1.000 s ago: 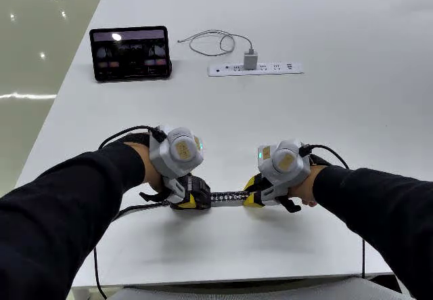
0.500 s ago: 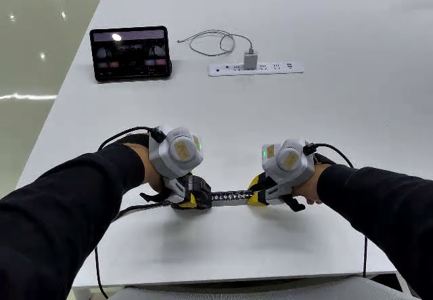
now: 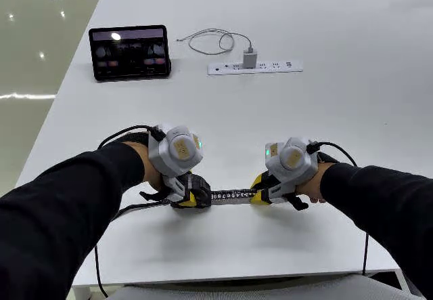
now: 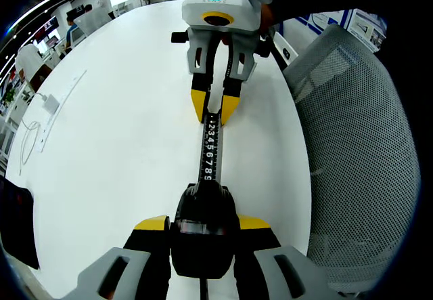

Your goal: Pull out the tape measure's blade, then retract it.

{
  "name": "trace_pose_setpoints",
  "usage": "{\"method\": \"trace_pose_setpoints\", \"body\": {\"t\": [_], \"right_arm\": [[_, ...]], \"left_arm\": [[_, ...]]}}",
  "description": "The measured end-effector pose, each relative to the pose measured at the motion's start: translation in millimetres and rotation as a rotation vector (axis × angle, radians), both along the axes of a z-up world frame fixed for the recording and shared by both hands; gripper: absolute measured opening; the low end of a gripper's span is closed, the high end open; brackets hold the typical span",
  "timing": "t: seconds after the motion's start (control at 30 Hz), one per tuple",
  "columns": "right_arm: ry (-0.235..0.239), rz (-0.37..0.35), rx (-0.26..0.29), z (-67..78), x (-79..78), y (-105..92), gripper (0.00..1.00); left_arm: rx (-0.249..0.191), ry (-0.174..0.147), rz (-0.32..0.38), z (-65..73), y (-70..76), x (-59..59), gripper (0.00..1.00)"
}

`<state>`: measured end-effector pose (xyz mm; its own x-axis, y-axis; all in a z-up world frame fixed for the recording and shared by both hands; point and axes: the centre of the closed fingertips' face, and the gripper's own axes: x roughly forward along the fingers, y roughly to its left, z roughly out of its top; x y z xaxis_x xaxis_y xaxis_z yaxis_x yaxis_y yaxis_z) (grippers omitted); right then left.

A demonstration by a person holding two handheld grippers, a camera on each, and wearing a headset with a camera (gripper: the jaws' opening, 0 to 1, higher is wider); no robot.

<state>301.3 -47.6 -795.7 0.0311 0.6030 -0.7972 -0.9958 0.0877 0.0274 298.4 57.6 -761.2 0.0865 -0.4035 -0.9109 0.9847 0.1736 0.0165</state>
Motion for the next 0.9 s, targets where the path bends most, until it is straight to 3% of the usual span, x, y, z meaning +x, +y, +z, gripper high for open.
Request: {"method": "trace_pose_setpoints", "body": {"t": [0.9], "right_arm": [[0.003, -0.014, -0.016, 0.2, -1.8, -18.2, 0.09]], "left_arm": [[-0.004, 0.001, -0.005, 0.4, -1.2, -0.8, 0.32]]}}
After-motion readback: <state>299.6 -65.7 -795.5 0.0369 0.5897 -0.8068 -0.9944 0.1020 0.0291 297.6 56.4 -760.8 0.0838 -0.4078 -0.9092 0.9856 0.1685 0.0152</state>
